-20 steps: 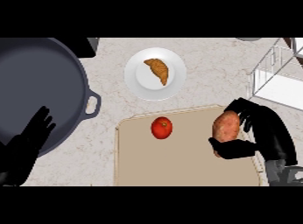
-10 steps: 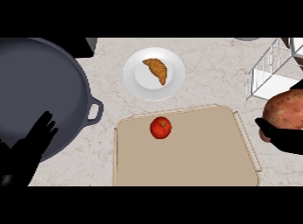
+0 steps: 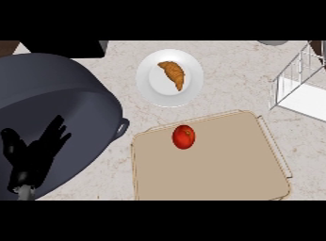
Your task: Pick the sweet potato from the tray and place it in the tiered shelf
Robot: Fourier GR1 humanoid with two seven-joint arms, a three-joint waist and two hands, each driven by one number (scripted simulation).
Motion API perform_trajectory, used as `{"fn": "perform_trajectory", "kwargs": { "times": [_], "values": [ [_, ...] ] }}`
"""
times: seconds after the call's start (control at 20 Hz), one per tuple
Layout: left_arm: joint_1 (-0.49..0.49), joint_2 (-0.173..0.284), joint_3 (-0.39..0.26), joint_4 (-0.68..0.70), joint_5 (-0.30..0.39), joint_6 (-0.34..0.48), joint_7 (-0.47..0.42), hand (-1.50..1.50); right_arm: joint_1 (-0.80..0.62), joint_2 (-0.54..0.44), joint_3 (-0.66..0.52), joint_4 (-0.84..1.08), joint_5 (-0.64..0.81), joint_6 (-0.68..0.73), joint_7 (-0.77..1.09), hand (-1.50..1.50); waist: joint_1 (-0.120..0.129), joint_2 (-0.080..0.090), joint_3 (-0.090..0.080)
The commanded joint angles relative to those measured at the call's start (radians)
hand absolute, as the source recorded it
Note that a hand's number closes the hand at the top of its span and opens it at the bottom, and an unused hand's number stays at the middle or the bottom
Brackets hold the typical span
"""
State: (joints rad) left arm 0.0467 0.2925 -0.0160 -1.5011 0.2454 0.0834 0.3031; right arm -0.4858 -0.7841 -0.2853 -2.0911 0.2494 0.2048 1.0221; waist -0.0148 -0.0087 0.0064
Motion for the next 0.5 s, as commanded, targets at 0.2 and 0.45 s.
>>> {"fn": "perform_trajectory", "kwargs": {
  "times": [0.2,0.45],
  "values": [
    [-0.048,-0.059,-0.033,0.081,-0.042,0.005,-0.017,0.0,-0.181,-0.16,-0.101,0.287,-0.075,0.074,-0.003,1.5,0.021,0.01,-0.008],
    [-0.082,-0.025,0.022,0.163,-0.011,-0.057,-0.046,0.0,-0.149,-0.182,-0.101,0.508,-0.03,0.078,-0.247,1.5,0.022,0.014,-0.007]
  ]
}}
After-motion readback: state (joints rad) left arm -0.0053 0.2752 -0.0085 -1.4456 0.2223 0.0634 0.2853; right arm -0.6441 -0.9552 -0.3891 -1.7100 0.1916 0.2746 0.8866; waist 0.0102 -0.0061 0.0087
